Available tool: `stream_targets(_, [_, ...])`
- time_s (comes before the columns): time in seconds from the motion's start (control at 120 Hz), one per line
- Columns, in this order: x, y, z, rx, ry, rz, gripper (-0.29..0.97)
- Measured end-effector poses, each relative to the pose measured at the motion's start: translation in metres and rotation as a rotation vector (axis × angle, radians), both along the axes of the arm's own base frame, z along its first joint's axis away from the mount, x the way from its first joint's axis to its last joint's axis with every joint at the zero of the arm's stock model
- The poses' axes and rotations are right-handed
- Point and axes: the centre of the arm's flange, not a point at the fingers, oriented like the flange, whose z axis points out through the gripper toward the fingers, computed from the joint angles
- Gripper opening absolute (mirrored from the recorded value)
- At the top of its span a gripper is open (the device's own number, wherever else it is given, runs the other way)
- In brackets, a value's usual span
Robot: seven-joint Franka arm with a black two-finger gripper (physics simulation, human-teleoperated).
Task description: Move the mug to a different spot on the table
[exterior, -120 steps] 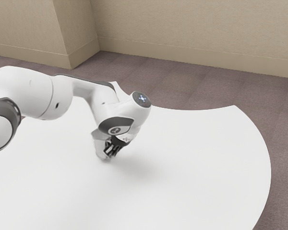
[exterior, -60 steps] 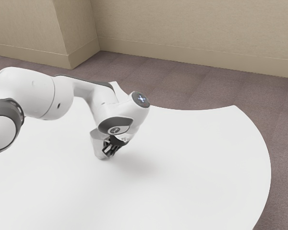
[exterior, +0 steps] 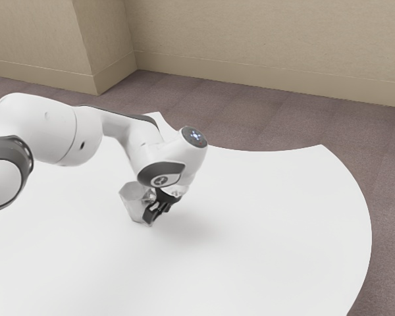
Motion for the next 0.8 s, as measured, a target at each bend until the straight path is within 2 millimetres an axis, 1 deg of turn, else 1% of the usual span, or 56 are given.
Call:
stream_targets(0.1, [-0.001,-0.011,0.008,-0.065,-0.005,0.04,0.56])
stream_targets(0.225, [-0.002,-0.032,0.035,-0.18,-0.007,0.025,0.61])
stream_targets(0.292, [-0.003,-0.04,0.056,-0.25,0.005,-0.005,0.63])
stream_targets(0.375, [-0.004,-0.043,0.079,-0.31,0.031,-0.085,0.65])
stream_targets(0.425, [-0.005,-0.042,0.089,-0.333,0.051,-0.155,0.65])
stream_targets(0.492, [-0.006,-0.043,0.109,-0.356,0.068,-0.266,0.66])
stream_targets(0.525, [-0.007,-0.043,0.122,-0.37,0.077,-0.323,0.66])
stream_targets(0.558, [-0.005,-0.045,0.138,-0.381,0.082,-0.387,0.67])
stream_targets(0.625, [0.004,-0.047,0.176,-0.394,0.089,-0.514,0.67])
stream_targets(0.717, [0.017,-0.046,0.232,-0.397,0.087,-0.676,0.67])
stream_targets(0.742, [0.02,-0.042,0.245,-0.403,0.088,-0.709,0.67])
stream_targets(0.8, [0.025,-0.018,0.273,-0.411,0.085,-0.754,0.68])
